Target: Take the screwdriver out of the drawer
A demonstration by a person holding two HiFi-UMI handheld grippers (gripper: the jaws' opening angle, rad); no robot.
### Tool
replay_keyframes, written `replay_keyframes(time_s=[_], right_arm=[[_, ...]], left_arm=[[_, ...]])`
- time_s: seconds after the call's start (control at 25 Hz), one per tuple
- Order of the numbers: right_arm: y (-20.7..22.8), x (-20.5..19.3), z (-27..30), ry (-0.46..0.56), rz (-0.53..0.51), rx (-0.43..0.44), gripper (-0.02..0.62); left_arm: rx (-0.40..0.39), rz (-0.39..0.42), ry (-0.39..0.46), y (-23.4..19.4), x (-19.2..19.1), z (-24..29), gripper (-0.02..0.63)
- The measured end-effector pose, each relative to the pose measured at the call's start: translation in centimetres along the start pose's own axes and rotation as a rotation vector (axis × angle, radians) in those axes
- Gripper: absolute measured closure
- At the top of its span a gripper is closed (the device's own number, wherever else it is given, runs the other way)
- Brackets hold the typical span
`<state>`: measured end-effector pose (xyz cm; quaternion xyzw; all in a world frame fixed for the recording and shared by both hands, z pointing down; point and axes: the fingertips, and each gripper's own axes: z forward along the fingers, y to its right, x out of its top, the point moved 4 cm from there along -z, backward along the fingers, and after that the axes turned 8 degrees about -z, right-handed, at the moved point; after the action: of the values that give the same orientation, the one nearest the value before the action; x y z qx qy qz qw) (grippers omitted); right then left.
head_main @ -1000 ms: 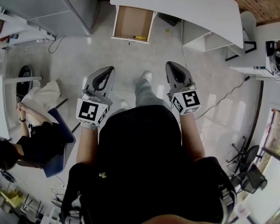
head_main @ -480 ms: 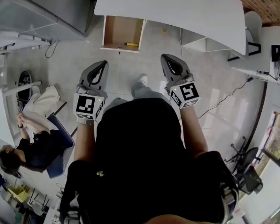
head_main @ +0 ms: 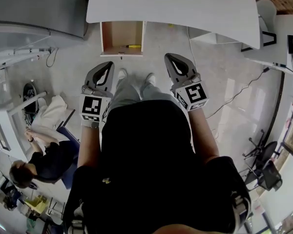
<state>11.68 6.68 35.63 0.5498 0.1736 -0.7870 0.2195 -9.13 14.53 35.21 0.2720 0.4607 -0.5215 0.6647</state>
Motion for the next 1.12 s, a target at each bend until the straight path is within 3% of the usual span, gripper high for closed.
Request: replay_keyframes(time_s=[0.56, 1.12], right_arm=[[-1.2, -1.8, 4.2, -0.144, 0.128, -0.217, 0.583], [-2.8, -5.4, 5.4, -0.192, 0.288, -0.42, 0.583]], left_arm=[[-0.26, 0.041, -0.197, -6.9, -3.5, 7.2, 0.601], [-0.501, 0.223, -0.509, -8.8, -12.9, 16.7, 0.597]])
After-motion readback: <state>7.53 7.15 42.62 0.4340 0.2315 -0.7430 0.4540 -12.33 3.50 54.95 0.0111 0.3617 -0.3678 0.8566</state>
